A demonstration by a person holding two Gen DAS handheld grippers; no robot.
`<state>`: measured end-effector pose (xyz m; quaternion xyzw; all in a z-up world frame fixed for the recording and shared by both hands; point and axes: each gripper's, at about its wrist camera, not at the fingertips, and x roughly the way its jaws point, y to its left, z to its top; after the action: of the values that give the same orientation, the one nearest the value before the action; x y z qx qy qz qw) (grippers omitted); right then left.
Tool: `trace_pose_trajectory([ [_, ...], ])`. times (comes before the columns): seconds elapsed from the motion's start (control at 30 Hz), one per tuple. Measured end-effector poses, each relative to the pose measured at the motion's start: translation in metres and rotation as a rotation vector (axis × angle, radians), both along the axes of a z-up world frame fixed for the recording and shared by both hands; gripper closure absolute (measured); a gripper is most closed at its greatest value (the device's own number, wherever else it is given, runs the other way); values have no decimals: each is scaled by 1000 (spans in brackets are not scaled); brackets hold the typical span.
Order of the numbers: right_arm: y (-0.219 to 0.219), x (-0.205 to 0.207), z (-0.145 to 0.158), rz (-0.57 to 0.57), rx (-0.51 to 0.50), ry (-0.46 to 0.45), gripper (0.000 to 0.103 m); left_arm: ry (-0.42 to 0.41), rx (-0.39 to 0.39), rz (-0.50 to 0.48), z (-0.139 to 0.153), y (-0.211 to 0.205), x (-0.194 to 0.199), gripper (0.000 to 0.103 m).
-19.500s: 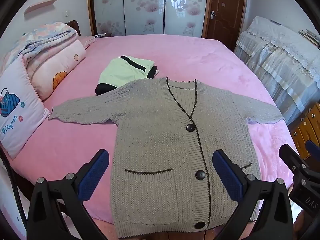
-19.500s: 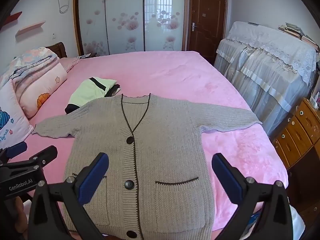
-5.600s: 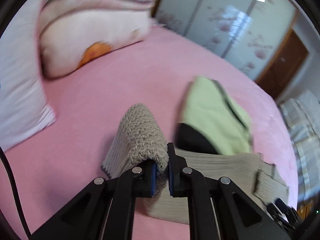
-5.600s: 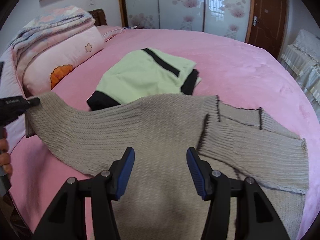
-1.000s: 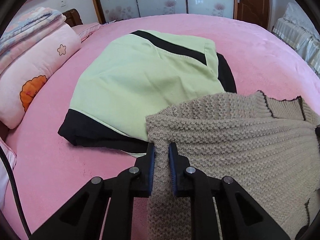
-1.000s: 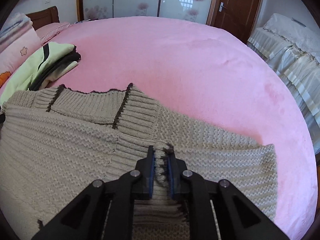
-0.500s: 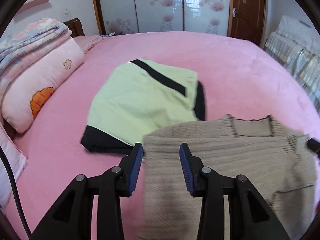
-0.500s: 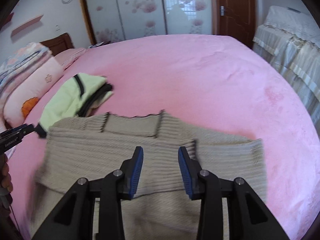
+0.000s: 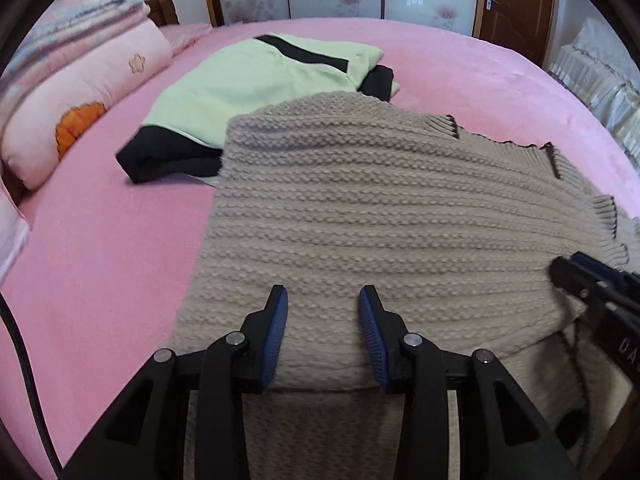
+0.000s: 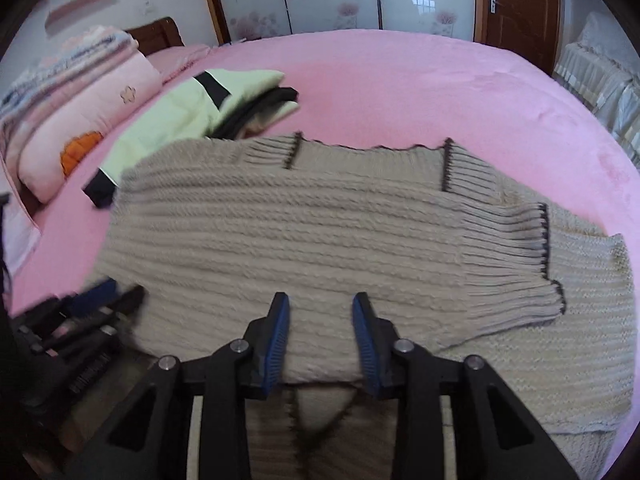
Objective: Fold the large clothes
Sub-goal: 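Open both tools and press the folded cardigan flat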
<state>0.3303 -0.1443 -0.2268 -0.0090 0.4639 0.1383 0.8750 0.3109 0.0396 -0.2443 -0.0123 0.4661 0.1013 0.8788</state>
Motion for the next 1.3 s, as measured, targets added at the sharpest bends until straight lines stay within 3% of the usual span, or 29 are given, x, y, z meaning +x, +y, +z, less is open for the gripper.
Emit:
trace_pose_trajectory([
  [0.07,-16,0,-1,-37,-45,-19,76,-5,21,-12,-1,6,0,66],
  [0.2,-71,12,-7,-183,-102,-17,77,-8,-13,-21,-4,23,-1,66],
  [0.3,-109,16,-9,-240,-31,14,79,-11,-34,-37,-4,29,-1,66],
  [0.4,-115,12,-3,-244,-26,21,84,4,-32,-40,-2,26,0,66],
  [0.47,-115,8,3,-249,-17,24,81,22,-44,-35,3,25,0,62],
  [0.53,-120,2,9,-253,3,22,81,31,-79,-29,11,26,-1,49],
  [0.67,-121,-14,33,-237,38,-1,80,-5,-70,-37,40,21,-11,44],
  [0.73,-117,-19,48,-226,46,-13,79,-21,-60,-49,60,17,-17,31],
  [0.77,-117,-24,57,-222,47,-23,77,-30,-57,-55,68,15,-20,30],
  [0.87,-117,-37,85,-223,53,-54,69,-57,-53,-91,98,6,-29,29],
  [1.1,-116,-77,151,-211,61,-135,65,-125,-7,-118,167,-14,-62,29],
  [1.3,-114,-128,203,-191,58,-210,53,-204,-47,-145,222,-19,-105,29],
])
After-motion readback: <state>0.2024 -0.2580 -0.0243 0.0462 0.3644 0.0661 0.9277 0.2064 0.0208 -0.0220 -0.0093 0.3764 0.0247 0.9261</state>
